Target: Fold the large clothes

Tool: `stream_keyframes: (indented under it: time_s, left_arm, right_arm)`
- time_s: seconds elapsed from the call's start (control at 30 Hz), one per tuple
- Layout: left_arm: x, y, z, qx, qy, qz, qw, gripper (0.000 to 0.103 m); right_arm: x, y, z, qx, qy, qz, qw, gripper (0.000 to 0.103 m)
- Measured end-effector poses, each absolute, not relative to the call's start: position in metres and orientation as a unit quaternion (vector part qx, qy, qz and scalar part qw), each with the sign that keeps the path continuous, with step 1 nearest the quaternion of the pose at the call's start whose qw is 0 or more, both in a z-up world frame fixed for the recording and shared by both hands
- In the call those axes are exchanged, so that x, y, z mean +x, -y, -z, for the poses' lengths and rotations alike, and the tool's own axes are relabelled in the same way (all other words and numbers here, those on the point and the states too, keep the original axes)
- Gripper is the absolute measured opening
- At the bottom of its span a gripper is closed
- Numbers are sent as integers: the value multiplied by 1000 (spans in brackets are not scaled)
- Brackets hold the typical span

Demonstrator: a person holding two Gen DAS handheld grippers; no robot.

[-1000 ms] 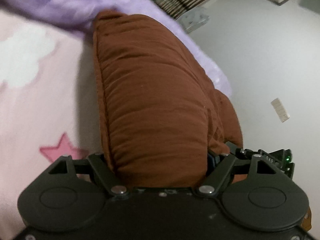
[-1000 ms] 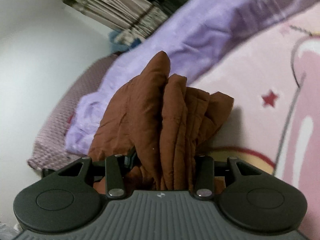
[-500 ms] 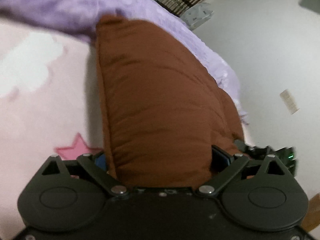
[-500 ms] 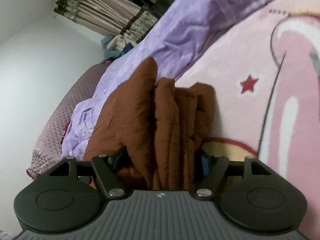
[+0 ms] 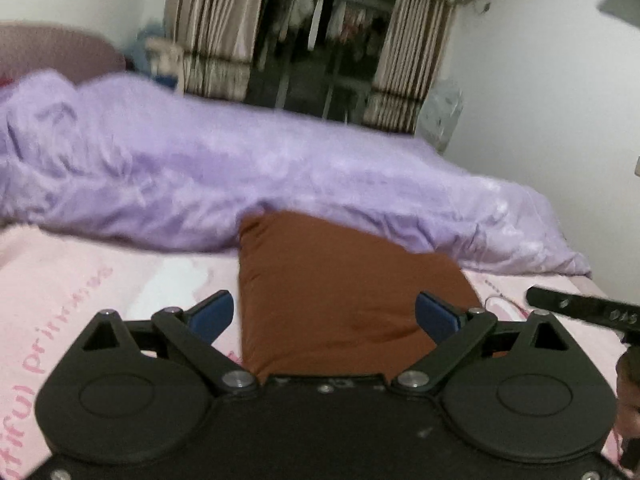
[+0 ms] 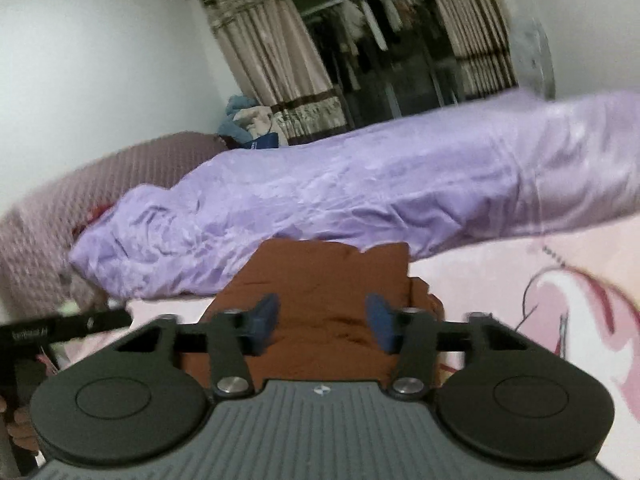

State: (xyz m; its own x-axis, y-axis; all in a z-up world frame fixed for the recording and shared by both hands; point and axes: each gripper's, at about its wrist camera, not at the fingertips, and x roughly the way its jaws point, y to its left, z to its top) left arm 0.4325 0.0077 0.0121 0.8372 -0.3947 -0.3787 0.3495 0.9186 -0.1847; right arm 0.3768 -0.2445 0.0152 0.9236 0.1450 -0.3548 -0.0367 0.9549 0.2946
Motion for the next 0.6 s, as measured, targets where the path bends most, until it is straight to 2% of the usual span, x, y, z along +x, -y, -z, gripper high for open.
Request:
stream_keyframes:
  time_s: [0.03, 0.07, 0.2, 0.33, 0.5, 0.53, 0.6]
  left_arm:
    - [425, 0, -10, -48, -200, 194, 959, 99]
    - [420, 7, -6, -42, -197, 196, 960, 99]
    - [422, 29, 22, -38, -225, 213, 950, 98]
    - [438, 39, 52, -49, -266, 213, 939, 97]
    - [456, 49, 83, -44, -307, 210, 927, 97]
    - [456, 50, 89, -36, -304, 207, 929, 97]
    - [449, 54, 92, -19, -292, 207, 933, 98]
  right_arm:
    - [374, 236, -15, 130, -192, -40, 972, 36]
    - [372, 228, -13, 117, -195, -31, 973, 33]
    - [369, 210, 9, 85, -207, 10, 975, 29]
    - [378, 218, 36, 119, -244, 24, 962, 26]
    - [382, 222, 61, 124, -268, 35, 955, 15]
    - [382, 222, 66, 126, -272, 39, 953, 8]
    - [382, 221, 73, 127, -272, 41, 953, 6]
